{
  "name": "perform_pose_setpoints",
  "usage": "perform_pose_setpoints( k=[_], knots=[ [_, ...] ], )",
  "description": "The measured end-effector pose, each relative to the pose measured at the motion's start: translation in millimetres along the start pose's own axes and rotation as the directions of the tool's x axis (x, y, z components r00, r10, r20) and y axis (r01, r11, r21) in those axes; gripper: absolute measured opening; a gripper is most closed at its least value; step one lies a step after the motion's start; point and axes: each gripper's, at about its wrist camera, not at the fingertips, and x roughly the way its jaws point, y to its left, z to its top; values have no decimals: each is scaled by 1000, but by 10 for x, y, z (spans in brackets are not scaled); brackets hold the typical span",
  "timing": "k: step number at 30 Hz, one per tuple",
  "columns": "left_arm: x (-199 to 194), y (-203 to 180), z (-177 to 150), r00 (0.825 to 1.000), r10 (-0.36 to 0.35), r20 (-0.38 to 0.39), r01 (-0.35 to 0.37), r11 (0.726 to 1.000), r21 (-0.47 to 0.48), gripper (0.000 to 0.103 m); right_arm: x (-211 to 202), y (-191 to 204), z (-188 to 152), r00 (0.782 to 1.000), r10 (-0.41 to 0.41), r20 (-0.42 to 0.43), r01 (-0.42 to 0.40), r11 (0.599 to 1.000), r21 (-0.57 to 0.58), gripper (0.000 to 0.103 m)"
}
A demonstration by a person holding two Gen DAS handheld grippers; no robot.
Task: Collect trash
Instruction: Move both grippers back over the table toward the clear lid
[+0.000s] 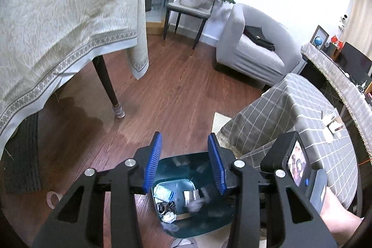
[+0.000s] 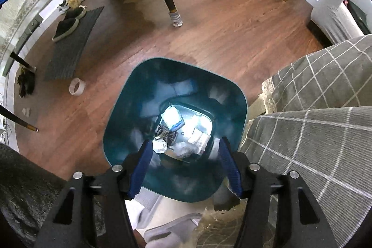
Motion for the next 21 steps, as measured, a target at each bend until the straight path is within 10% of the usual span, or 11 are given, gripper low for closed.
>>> perform_pose_setpoints(
  k=[21],
  knots=[
    [-459, -478, 297, 988, -50, 148, 41, 997, 60, 45, -1581, -303, -115, 915, -45, 400, 21, 998, 63, 53]
  ],
)
